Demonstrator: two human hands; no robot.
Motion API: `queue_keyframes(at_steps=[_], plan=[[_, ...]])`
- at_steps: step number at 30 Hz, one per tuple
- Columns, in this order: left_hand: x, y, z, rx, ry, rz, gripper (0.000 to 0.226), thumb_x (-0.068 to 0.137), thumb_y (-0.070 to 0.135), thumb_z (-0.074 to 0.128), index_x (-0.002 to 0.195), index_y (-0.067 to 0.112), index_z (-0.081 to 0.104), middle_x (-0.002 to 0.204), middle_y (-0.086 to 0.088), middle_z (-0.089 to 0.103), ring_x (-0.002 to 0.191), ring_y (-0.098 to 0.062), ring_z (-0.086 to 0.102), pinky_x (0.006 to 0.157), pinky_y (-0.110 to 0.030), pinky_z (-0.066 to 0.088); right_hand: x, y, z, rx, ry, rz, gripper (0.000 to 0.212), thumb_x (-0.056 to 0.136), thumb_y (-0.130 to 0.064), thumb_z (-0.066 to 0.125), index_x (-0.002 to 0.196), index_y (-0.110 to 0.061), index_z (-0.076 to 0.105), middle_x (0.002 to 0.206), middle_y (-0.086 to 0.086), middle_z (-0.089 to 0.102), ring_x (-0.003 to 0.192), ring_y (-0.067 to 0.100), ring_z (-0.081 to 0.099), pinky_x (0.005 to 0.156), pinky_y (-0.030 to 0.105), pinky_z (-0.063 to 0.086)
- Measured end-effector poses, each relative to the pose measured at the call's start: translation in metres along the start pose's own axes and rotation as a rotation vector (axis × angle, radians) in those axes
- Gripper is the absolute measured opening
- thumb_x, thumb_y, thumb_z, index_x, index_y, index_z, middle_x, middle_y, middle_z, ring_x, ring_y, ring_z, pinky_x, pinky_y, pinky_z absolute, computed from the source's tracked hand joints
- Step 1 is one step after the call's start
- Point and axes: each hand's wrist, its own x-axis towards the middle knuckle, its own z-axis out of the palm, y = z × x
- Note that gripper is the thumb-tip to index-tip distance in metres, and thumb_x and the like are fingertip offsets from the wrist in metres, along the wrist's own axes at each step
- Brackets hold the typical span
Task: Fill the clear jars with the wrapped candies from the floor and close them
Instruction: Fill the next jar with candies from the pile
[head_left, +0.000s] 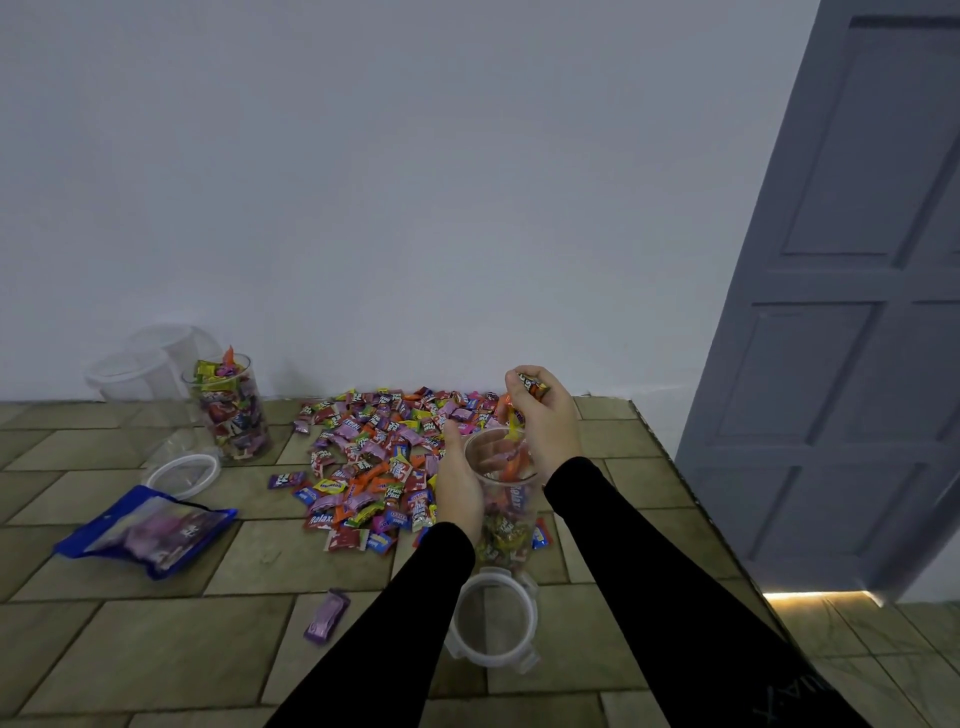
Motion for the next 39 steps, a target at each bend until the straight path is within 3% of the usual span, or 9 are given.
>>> queue_keyframes(at_steps=[6,12,16,20,24,29,34,37,39], plan=[[-0.007,0.005,0.004,-0.028,0.012,-0.031,0.08,0.097,0.062,0.025,0.103,-0.004,0.07,0.106,-0.026,0.069,0.097,-0.039,0.062,0.087,-0.046,0.052,-0.002,-0.003,-0.002,0.013,-0.033,-0.009,0.005,0.094,-0.02,0.06,0.091,-0.016,0.061,0.058,-0.006,0.055,0.056,0.011,0.052,0.059,0.021,0.045],[-0.011,0.008,0.004,-0.051,-0.016,-0.077,0.081,0.097,0.061,0.026,0.11,-0.008,0.066,0.107,-0.03,0.067,0.088,-0.036,0.066,0.073,-0.036,0.057,-0.002,-0.003,-0.004,-0.045,-0.097,-0.038,0.007,0.092,-0.019,0.062,0.086,-0.02,0.061,0.076,-0.005,0.055,0.069,0.011,0.052,0.069,0.025,0.043],[-0.013,0.007,0.001,-0.011,-0.044,-0.051,0.078,0.098,0.06,0.027,0.108,-0.005,0.068,0.093,-0.025,0.068,0.057,-0.019,0.067,0.048,-0.022,0.053,0.001,-0.001,-0.004,-0.167,-0.142,-0.076,0.01,0.087,-0.029,0.069,0.082,-0.024,0.062,0.087,-0.009,0.06,0.09,0.016,0.058,0.083,0.033,0.046],[-0.014,0.008,0.001,-0.011,-0.043,-0.044,0.076,0.098,0.06,0.028,0.101,-0.002,0.071,0.101,-0.026,0.069,0.073,-0.026,0.07,0.069,-0.033,0.059,-0.001,-0.003,0.0,-0.193,-0.122,-0.039,0.019,0.079,-0.035,0.076,0.075,-0.023,0.061,0.076,-0.013,0.059,0.082,0.011,0.058,0.082,0.033,0.049],[-0.017,0.013,0.004,-0.063,-0.01,-0.058,0.073,0.096,0.062,0.03,0.098,0.003,0.072,0.111,-0.029,0.066,0.087,-0.034,0.065,0.092,-0.051,0.05,-0.008,-0.012,-0.002,-0.108,-0.158,-0.002,0.029,0.091,-0.037,0.061,0.075,-0.012,0.06,0.066,-0.004,0.058,0.062,0.012,0.053,0.058,0.019,0.046],[-0.016,0.01,0.004,-0.06,-0.01,-0.066,0.075,0.097,0.06,0.029,0.108,-0.003,0.07,0.103,-0.028,0.068,0.083,-0.033,0.066,0.061,-0.033,0.057,-0.009,-0.017,-0.001,0.008,-0.219,0.104,0.041,0.099,-0.032,0.049,0.067,-0.008,0.061,0.082,0.008,0.072,0.063,0.021,0.059,0.059,0.027,0.05],[-0.015,0.011,0.004,-0.054,-0.029,-0.086,0.08,0.098,0.059,0.027,0.114,-0.01,0.063,0.115,-0.03,0.064,0.088,-0.033,0.061,0.056,-0.028,0.055,-0.007,-0.017,-0.001,-0.04,-0.226,0.103,0.045,0.1,-0.037,0.043,0.074,-0.01,0.067,0.093,0.004,0.075,0.074,0.021,0.068,0.07,0.026,0.053],[-0.019,0.017,0.003,0.013,-0.114,-0.062,0.075,0.1,0.055,0.025,0.112,-0.008,0.063,0.099,-0.021,0.07,0.067,-0.02,0.068,0.046,-0.021,0.051,-0.008,-0.017,0.0,-0.062,-0.218,0.083,0.031,0.099,-0.033,0.047,0.088,-0.011,0.066,0.093,0.007,0.074,0.075,0.023,0.067,0.067,0.026,0.053],[-0.021,0.023,-0.004,0.091,-0.145,-0.001,0.069,0.101,0.053,0.025,0.11,-0.001,0.066,0.093,-0.012,0.073,0.072,-0.018,0.071,0.054,-0.024,0.054,-0.008,-0.017,0.002,-0.196,-0.203,-0.015,0.02,0.098,-0.028,0.052,0.089,-0.014,0.065,0.09,0.005,0.074,0.076,0.018,0.066,0.072,0.029,0.053]])
